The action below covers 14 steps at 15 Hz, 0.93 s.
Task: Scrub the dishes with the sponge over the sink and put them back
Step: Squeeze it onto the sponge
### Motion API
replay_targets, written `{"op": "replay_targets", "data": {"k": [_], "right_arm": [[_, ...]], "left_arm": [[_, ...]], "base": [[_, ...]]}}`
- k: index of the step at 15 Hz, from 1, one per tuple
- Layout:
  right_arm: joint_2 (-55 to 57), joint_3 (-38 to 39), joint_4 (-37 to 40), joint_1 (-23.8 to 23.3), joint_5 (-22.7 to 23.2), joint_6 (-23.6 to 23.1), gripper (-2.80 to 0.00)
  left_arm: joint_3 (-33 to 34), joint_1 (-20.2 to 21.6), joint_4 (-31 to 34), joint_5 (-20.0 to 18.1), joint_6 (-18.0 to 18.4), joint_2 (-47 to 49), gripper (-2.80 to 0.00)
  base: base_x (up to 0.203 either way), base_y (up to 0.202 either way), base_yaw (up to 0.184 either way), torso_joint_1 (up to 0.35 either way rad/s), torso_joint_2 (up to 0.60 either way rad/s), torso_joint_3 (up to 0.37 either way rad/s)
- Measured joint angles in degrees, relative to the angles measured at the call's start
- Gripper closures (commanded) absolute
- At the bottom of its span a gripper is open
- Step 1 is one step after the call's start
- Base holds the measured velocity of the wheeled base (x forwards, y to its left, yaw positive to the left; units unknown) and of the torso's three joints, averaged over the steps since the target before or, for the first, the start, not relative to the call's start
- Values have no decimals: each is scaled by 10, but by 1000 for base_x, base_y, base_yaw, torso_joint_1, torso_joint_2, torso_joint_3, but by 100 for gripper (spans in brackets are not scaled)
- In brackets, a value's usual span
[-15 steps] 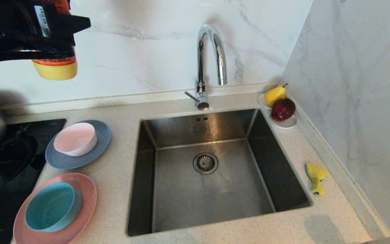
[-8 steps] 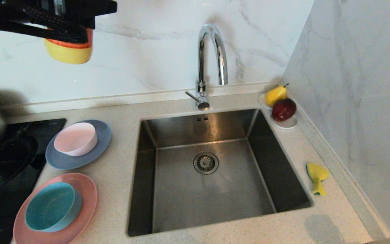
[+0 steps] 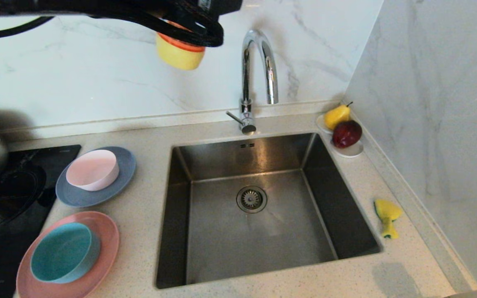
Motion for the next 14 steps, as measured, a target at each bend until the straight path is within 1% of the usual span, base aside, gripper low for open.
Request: {"op": "replay_targets", "data": {"k": [2, 4, 7, 10, 14], "right_arm": [[0, 0, 0, 0, 0, 0, 0], [0, 0, 0, 0, 0, 0, 0], [0, 0, 0, 0, 0, 0, 0], [0, 0, 0, 0, 0, 0, 0], [0, 0, 0, 0, 0, 0, 0]], "left_arm": [[-5, -26, -15, 11, 4, 22, 0], [-7, -44, -29, 18, 5, 39, 0], [-7, -74, -35, 30, 6, 54, 0], [-7, -107, -65, 50, 6, 73, 0], [-7, -145, -70, 64, 7, 97, 0]], "base": [[0, 0, 0, 0, 0, 0], [0, 0, 0, 0, 0, 0], [0, 0, 0, 0, 0, 0], [0, 0, 0, 0, 0, 0], [0, 0, 0, 0, 0, 0]]}}
